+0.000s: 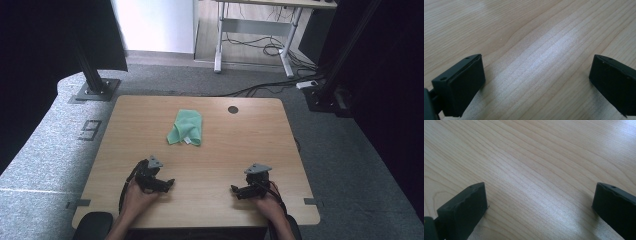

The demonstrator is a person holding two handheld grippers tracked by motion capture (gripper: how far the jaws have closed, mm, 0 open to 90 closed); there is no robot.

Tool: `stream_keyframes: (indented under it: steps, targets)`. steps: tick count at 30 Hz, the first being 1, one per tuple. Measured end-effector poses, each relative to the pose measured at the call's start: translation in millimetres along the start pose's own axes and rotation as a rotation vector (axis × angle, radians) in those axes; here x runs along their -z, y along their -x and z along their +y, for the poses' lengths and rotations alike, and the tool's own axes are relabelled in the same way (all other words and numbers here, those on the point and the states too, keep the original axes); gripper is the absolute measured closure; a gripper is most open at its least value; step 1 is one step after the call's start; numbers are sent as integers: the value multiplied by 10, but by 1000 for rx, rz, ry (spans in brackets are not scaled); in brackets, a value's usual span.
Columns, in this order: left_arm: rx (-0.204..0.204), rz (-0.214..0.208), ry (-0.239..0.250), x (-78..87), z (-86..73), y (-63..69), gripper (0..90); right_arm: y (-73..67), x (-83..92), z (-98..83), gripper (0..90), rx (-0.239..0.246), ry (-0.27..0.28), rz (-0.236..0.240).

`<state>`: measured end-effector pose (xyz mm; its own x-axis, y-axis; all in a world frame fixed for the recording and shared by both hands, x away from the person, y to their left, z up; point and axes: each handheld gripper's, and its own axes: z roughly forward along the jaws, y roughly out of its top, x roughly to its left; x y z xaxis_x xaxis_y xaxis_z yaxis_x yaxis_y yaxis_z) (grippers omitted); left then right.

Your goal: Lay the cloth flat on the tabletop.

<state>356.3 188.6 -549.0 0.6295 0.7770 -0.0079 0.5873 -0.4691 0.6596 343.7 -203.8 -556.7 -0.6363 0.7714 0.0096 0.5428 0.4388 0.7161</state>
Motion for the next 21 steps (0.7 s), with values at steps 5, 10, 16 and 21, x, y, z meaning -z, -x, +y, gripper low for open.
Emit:
stream_keyframes:
  steps: [5, 10, 16, 21]
  targets:
    - [-8, -5, -1, -10, 10, 1, 0, -2, 0, 1, 0, 0, -1, -2]
    - [-11, -8, -1, -15, 15, 0, 0, -15, -5, 6, 0, -10, -1, -12]
    - [-11, -8, -1, -18, 18, 0, 0, -23, -14, 15, 0, -14, -2, -17]
    - [-12, -9, -1, -19, 20, 0, 0, -20, -18, 19, 0, -11, -1, -13]
